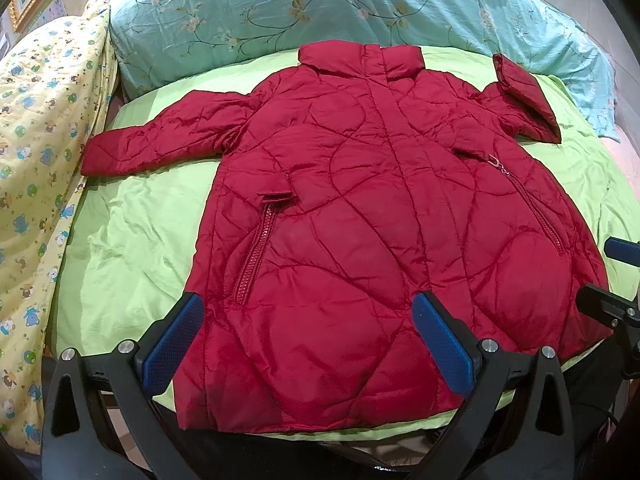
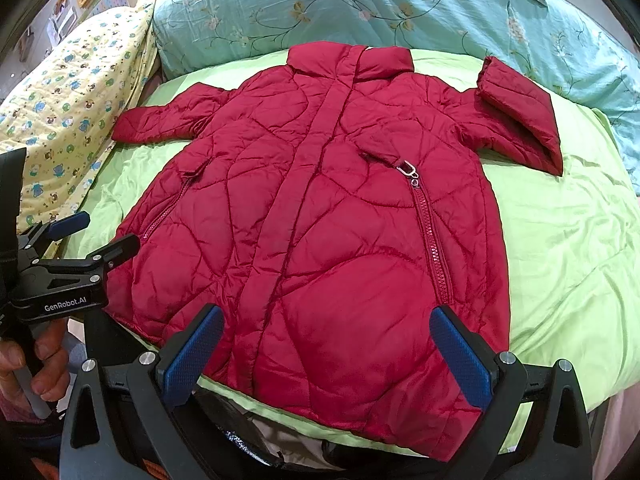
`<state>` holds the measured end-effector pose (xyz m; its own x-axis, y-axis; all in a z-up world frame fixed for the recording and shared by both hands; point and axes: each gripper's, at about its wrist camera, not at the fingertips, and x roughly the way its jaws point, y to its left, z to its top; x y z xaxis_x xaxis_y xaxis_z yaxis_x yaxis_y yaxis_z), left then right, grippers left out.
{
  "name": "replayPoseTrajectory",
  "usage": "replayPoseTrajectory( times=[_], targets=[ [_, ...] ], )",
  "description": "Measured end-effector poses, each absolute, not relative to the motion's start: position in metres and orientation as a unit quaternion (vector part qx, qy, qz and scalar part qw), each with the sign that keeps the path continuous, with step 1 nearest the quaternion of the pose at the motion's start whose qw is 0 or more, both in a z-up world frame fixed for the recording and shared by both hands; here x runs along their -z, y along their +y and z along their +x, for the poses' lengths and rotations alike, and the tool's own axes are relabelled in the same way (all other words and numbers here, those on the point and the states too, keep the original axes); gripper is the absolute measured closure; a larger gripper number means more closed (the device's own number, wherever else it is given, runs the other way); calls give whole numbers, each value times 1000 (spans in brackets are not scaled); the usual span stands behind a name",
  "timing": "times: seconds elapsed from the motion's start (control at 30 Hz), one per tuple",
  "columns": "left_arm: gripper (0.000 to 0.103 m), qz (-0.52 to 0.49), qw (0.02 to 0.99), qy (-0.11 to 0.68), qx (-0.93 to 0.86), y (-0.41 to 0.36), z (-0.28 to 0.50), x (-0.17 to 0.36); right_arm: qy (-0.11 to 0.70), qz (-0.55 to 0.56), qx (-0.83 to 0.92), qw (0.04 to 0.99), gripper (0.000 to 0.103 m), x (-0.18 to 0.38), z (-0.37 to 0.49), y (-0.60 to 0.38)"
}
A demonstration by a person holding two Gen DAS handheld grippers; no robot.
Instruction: Fold large clothes
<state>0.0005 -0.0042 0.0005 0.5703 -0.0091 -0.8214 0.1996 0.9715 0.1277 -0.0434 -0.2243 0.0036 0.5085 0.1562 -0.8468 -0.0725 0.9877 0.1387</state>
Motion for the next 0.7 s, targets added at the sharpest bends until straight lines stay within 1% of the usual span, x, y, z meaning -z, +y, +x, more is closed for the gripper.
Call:
replayPoseTrajectory(
  times=[0.2, 0.7],
  targets=[
    [0, 110, 883, 452, 58, -6, 1, 2, 492, 42, -65, 867, 0, -3, -41, -225],
    [0, 95, 876, 467, 70, -3, 16, 14, 497, 49, -65, 864, 0, 6, -28, -229]
  ],
)
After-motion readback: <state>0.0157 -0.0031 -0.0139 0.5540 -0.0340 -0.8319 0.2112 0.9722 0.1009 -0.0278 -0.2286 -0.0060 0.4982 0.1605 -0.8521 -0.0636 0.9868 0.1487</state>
